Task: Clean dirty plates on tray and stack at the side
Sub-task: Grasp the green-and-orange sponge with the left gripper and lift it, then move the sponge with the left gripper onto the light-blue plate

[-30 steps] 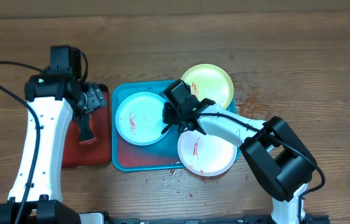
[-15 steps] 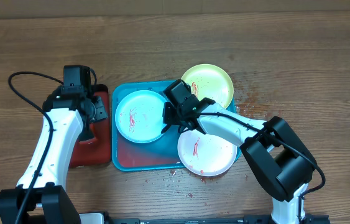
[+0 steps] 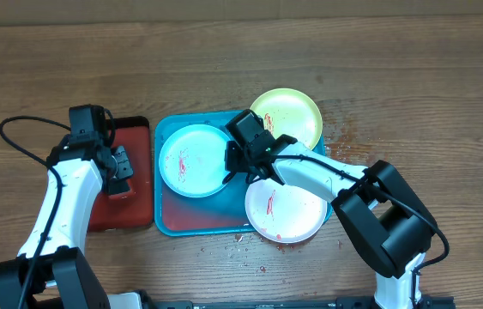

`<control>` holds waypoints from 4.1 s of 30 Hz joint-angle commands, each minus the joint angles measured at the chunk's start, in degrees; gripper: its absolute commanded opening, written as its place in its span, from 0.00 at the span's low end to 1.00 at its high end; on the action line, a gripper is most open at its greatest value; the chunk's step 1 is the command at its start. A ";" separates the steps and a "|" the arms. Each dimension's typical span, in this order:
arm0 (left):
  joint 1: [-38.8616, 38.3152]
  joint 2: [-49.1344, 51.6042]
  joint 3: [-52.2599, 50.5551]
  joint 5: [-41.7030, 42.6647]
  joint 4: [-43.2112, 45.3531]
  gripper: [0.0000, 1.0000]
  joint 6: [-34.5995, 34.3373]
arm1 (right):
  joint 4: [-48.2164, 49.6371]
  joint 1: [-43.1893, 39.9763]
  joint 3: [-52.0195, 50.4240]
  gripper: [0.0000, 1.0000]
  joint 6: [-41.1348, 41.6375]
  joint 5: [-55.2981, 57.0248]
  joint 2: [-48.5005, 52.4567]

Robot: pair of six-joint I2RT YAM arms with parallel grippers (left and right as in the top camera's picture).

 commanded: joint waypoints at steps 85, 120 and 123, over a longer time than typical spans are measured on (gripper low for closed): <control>-12.00 14.45 22.51 13.42 -18.36 0.04 2.89 | -5.40 -4.68 1.07 0.04 2.10 -8.24 -1.66; -20.22 15.15 14.43 6.49 -2.10 0.05 1.55 | -4.26 -4.33 1.07 0.04 1.11 -8.76 -0.61; -20.20 16.98 14.27 4.11 -1.90 0.04 -0.44 | -4.26 -4.33 1.07 0.04 1.11 -8.90 -0.61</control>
